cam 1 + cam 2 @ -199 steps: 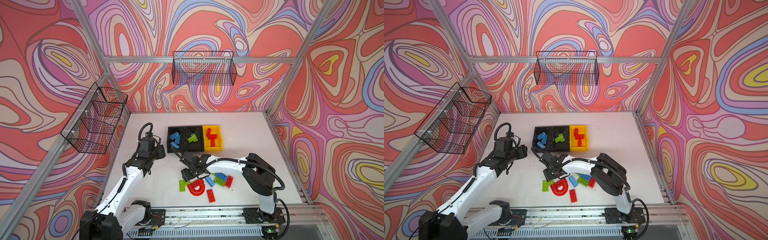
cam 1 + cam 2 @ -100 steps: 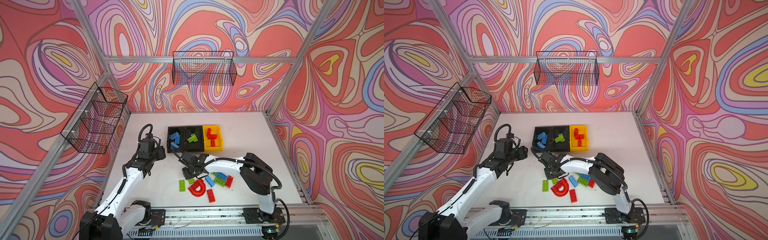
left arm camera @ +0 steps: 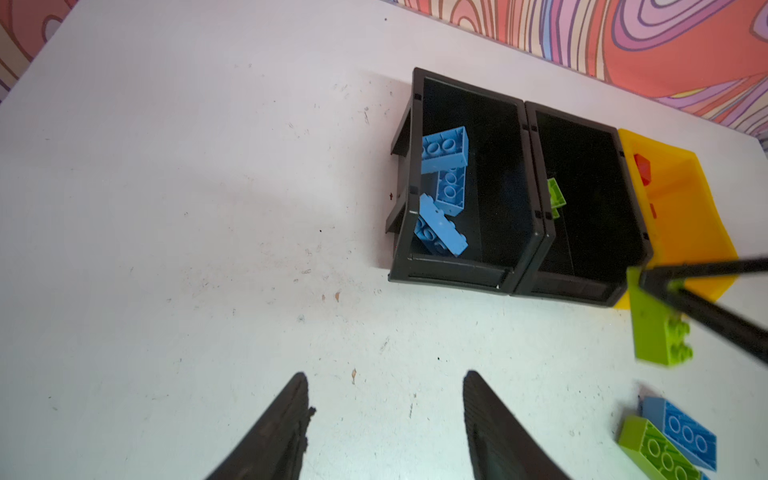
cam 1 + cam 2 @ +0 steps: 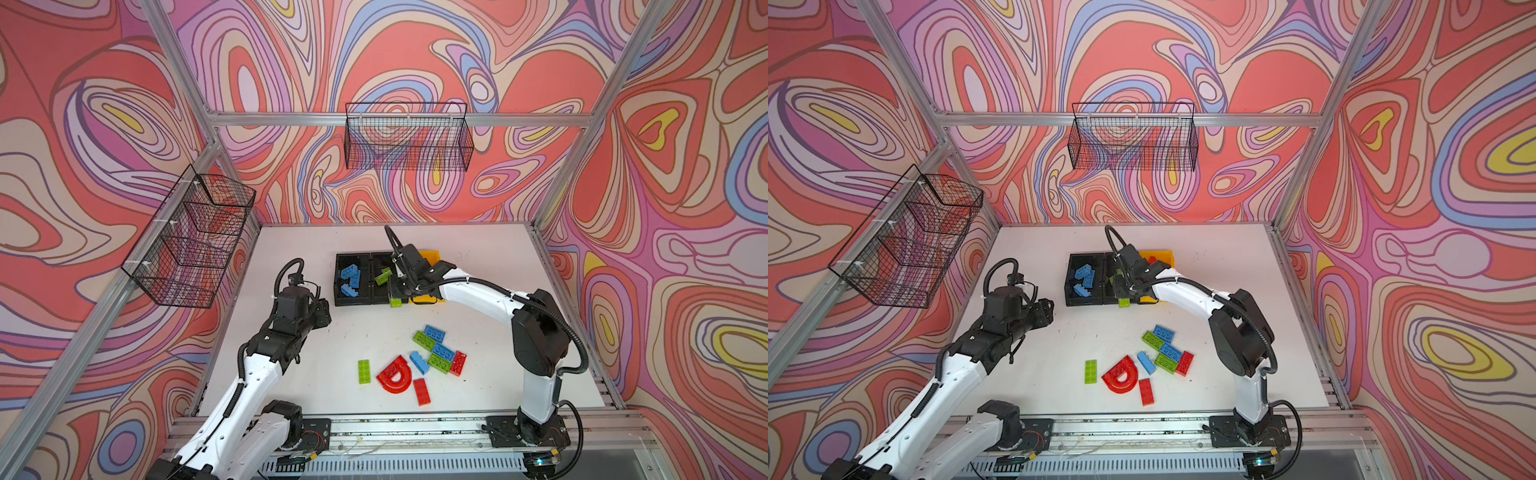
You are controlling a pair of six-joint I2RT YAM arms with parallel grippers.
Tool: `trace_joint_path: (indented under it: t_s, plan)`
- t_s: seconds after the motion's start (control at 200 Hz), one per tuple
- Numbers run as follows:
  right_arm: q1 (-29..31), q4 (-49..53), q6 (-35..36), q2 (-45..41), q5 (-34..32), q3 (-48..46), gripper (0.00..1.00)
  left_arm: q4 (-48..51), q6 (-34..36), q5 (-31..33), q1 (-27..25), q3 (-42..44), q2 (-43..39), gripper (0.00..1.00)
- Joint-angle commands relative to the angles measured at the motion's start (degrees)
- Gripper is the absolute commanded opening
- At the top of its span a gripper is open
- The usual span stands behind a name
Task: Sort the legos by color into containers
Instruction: 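Carry the lime-green brick over the middle black bin and open the right gripper, then lower the left gripper onto a lime-green brick while the right gripper lifts away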
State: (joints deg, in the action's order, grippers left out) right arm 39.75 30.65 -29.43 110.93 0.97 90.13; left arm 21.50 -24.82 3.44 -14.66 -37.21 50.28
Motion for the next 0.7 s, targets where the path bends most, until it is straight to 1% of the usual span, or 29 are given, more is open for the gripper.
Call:
trace_joint_path:
  t_s: [0.0, 0.13, 0.255, 0.331, 0.381, 0.406, 0.486, 0.581, 0.696]
  plan:
    - [-2.7, -0.7, 3.8, 4.1, -1.4, 5.7, 0.25, 4.3, -2.1, 3.0, -3.2, 0.3, -1.1, 0.61]
    - [-4.1, -0.3, 6.8, 9.6, -2.2, 13.2, 0.27, 8.4, -7.1, 5.4, -8.2, 2.1, -2.8, 0.60]
    - [-5.4, -0.4, 7.7, 14.7, -1.5, 18.5, 0.30, 9.9, -11.8, 7.5, -13.5, 4.0, -4.7, 0.60]
    - [-5.6, -0.1, 8.4, 16.5, -1.4, 21.1, 0.39, 12.6, -14.0, 9.3, -16.5, 3.5, -4.9, 0.62]
    - [-5.6, 0.1, 8.9, 17.1, -1.5, 22.2, 0.50, 14.0, -15.0, 9.9, -18.3, 3.4, -5.0, 0.63]
    - [-5.7, 0.0, 9.1, 17.2, -1.5, 22.5, 0.54, 14.7, -15.9, 10.3, -19.1, 3.4, -5.2, 0.63]
    - [-6.2, -0.4, 9.5, 16.9, -1.3, 22.7, 0.64, 15.4, -18.4, 10.0, -20.9, 4.0, -5.4, 0.64]
    - [-6.9, -0.9, 10.2, 15.2, -1.0, 21.4, 0.71, 15.4, -21.2, 9.7, -23.4, 4.5, -4.6, 0.64]
    - [-7.9, -2.4, 10.6, 11.7, -1.0, 17.9, 0.73, 14.9, -23.5, 10.5, -27.3, 4.3, -2.2, 0.65]
